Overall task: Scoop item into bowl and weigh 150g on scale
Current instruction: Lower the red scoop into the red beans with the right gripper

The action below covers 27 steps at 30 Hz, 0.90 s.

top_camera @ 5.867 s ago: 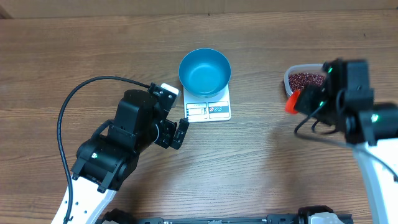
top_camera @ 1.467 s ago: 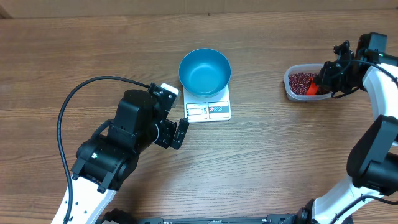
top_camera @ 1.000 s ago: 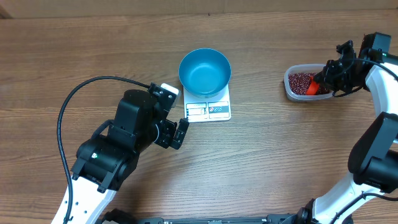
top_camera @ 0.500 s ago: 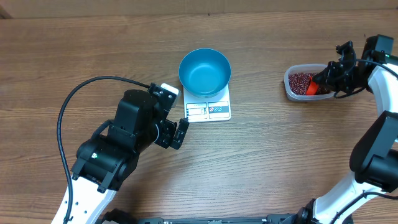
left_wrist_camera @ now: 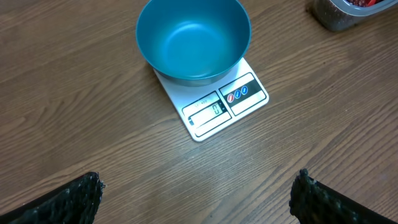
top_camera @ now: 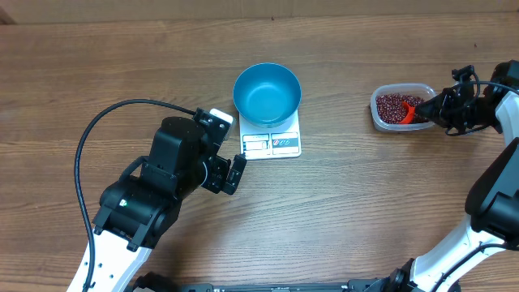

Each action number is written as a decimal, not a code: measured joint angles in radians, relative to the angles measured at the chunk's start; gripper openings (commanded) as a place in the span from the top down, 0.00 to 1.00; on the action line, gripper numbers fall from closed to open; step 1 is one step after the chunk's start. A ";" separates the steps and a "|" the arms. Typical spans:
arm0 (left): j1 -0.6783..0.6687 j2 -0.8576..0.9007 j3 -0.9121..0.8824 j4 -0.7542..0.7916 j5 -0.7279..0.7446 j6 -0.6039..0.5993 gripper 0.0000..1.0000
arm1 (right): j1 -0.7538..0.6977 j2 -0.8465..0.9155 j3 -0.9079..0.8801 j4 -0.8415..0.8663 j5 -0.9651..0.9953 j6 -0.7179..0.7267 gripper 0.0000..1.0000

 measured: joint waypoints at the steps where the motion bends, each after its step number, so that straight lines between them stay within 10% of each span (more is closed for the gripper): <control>1: 0.000 0.000 0.000 0.000 0.000 0.000 0.01 | 0.000 0.000 0.000 0.000 -0.002 -0.003 0.96; 27: 0.000 0.000 0.000 0.000 0.000 0.000 0.00 | -0.012 0.013 -0.005 -0.008 -0.089 -0.077 0.96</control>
